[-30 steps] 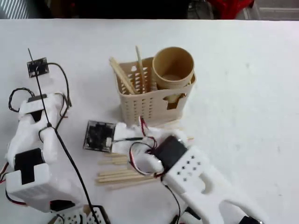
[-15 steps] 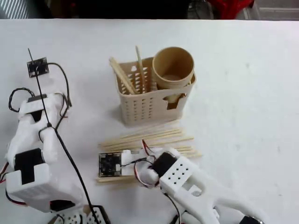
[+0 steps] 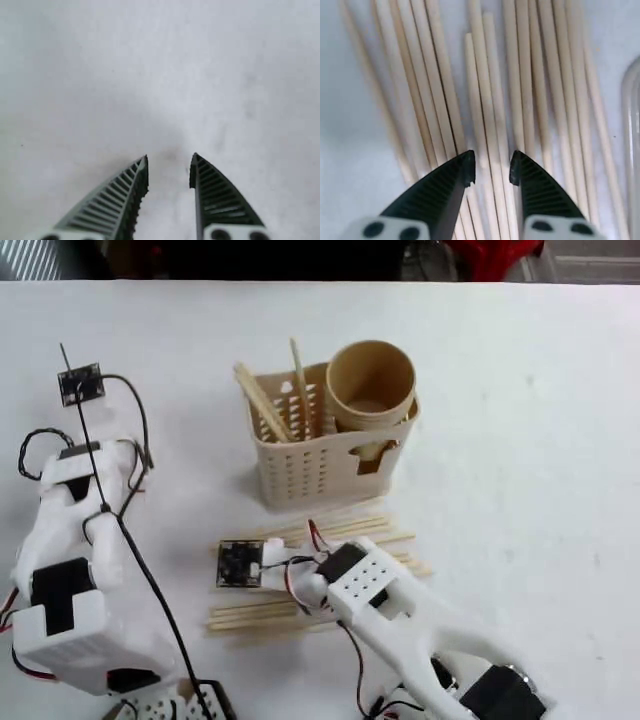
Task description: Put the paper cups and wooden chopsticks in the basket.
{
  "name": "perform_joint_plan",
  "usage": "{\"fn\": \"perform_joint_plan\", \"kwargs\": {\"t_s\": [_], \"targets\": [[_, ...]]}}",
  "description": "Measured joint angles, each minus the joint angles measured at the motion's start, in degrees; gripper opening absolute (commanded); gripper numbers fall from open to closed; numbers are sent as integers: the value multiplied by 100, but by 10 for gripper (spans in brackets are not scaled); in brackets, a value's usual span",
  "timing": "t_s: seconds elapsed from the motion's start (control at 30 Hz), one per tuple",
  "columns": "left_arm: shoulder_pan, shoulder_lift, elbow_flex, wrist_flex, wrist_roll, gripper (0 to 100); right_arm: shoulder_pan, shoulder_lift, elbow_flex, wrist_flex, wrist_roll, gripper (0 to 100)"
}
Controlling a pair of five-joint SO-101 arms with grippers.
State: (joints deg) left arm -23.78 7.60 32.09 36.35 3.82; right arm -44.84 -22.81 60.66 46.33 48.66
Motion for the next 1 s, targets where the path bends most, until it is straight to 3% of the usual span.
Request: {"fn": "perform_joint_plan", "kwargs": {"t_s": [0.17, 0.33, 1.0], "targets": [[0, 0, 0, 0, 0, 155, 44, 44, 0, -62, 0, 68], [0, 0, 0, 0, 0, 155, 44, 53, -26, -105, 0, 148], [0, 0, 0, -9, 0, 155, 44, 774, -273, -422, 0, 101]]}}
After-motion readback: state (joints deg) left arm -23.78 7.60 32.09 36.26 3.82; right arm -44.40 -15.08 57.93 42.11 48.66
